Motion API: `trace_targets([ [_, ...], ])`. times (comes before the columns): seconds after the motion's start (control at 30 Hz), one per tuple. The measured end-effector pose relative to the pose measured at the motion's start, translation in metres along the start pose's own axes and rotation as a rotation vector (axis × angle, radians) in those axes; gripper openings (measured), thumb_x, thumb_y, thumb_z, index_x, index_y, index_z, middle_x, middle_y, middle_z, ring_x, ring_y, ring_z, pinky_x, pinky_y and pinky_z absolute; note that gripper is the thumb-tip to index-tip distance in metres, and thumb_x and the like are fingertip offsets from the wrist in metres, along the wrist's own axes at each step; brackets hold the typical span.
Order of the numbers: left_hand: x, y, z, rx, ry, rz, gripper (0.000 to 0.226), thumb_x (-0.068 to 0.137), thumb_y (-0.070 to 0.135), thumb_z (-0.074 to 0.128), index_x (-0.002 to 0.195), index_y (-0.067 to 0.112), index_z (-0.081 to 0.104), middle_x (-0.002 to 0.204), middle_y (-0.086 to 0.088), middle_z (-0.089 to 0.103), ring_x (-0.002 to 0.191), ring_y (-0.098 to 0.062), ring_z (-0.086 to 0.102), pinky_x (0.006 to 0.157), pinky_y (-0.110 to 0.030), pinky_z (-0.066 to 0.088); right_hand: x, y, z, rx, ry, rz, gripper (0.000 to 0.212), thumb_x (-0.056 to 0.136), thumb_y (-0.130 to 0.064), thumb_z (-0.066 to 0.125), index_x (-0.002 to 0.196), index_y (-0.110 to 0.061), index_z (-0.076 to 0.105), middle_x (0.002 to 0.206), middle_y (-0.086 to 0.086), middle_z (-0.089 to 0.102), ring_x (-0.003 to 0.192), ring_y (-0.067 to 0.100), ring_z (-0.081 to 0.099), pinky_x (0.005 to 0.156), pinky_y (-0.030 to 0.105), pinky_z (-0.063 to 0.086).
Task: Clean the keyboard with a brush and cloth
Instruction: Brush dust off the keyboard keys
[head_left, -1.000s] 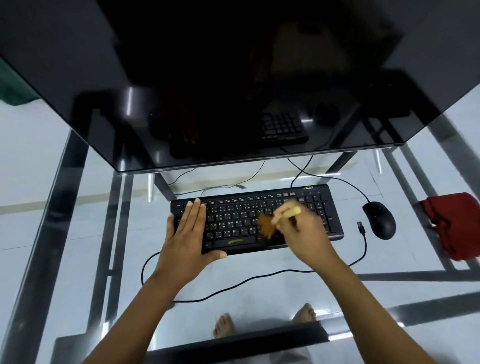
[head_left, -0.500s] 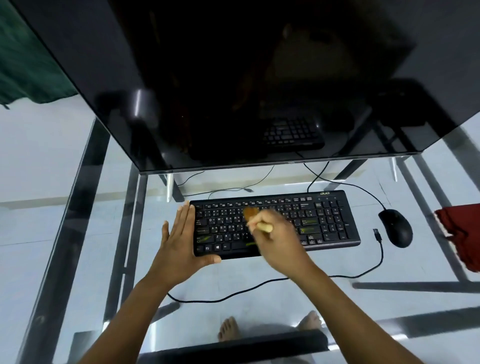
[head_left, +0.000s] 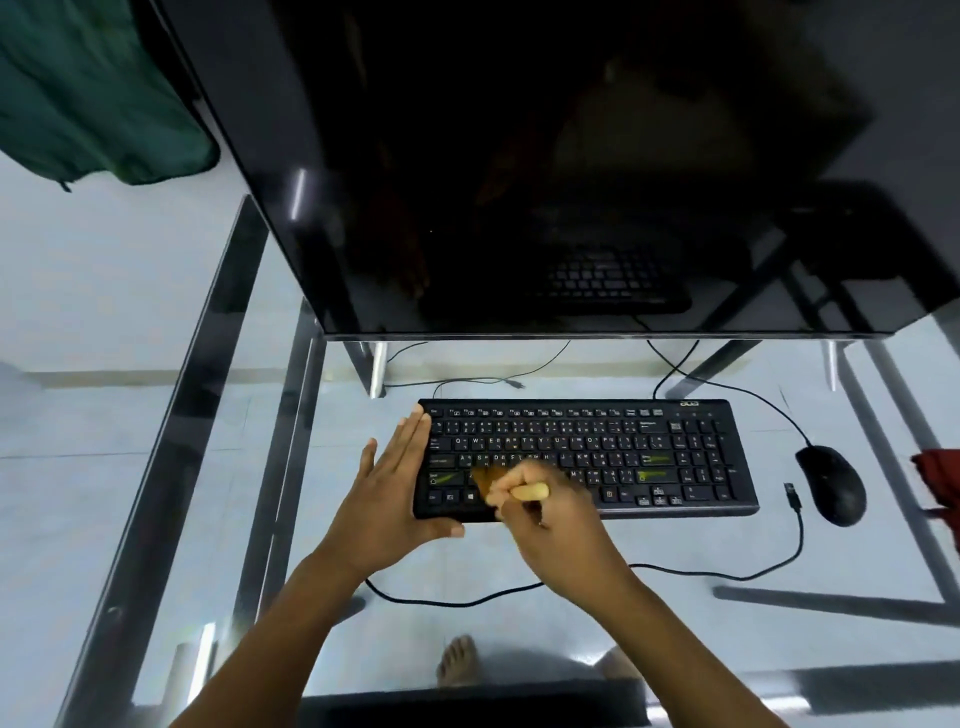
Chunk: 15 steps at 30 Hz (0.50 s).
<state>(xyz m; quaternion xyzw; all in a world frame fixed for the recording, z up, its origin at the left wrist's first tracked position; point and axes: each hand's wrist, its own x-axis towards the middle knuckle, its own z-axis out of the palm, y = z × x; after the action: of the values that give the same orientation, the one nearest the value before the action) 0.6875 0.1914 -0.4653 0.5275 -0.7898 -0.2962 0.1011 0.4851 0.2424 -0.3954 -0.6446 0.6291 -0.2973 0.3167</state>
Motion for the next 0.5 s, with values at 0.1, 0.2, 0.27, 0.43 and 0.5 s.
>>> trace_targets([
  [0.1,-0.002,-0.004,0.001,0.000,0.016,0.032,0.124,0.063,0.076,0.061,0.152,0.025,-0.008,0.160,0.012,-0.007,0.147,-0.004,-0.007,0.119,-0.044,0.000,-0.003,-0.003,0.004,0.101,-0.088,0.039,0.010,0.095,-0.001,0.052,0.092,-0.001,0.061,0.076,0.007,0.073,0.070,0.020,0.069,0.070,0.034,0.059],
  [0.2,-0.003,-0.005,0.002,-0.008,0.016,0.033,0.127,0.061,0.081,0.060,0.152,0.027,-0.010,0.160,0.014,-0.010,0.146,-0.002,-0.009,0.118,-0.040,-0.005,0.006,0.005,-0.001,0.096,0.065,0.099,0.012,0.095,-0.005,0.053,0.091,-0.012,0.062,0.081,0.002,0.072,0.075,0.021,0.070,0.075,0.035,0.059],
  [0.27,-0.003,-0.004,0.001,-0.027,0.014,0.038,0.128,0.061,0.082,0.061,0.151,0.029,-0.012,0.159,0.016,-0.013,0.146,0.000,-0.011,0.118,-0.037,-0.010,0.015,0.011,-0.009,0.058,0.208,0.146,0.012,0.094,-0.012,0.056,0.091,-0.023,0.061,0.084,0.000,0.070,0.079,0.019,0.068,0.072,0.033,0.056],
  [0.43,-0.005,-0.003,0.003,-0.057,0.059,0.040,0.118,0.070,0.082,0.054,0.152,0.028,-0.011,0.160,0.015,-0.009,0.146,0.000,-0.009,0.118,-0.034,-0.011,0.036,0.011,-0.015,0.039,0.010,0.137,0.011,0.096,-0.007,0.051,0.091,-0.007,0.061,0.080,0.008,0.071,0.072,0.019,0.069,0.067,0.026,0.057],
  [0.5,-0.005,-0.003,0.004,-0.056,0.080,0.030,0.113,0.073,0.080,0.053,0.153,0.027,-0.008,0.160,0.015,-0.007,0.146,0.000,-0.007,0.119,-0.035,-0.010,0.047,0.009,-0.018,0.006,0.191,0.118,0.012,0.093,-0.006,0.055,0.087,-0.014,0.062,0.081,0.002,0.068,0.070,0.011,0.064,0.063,0.018,0.051],
])
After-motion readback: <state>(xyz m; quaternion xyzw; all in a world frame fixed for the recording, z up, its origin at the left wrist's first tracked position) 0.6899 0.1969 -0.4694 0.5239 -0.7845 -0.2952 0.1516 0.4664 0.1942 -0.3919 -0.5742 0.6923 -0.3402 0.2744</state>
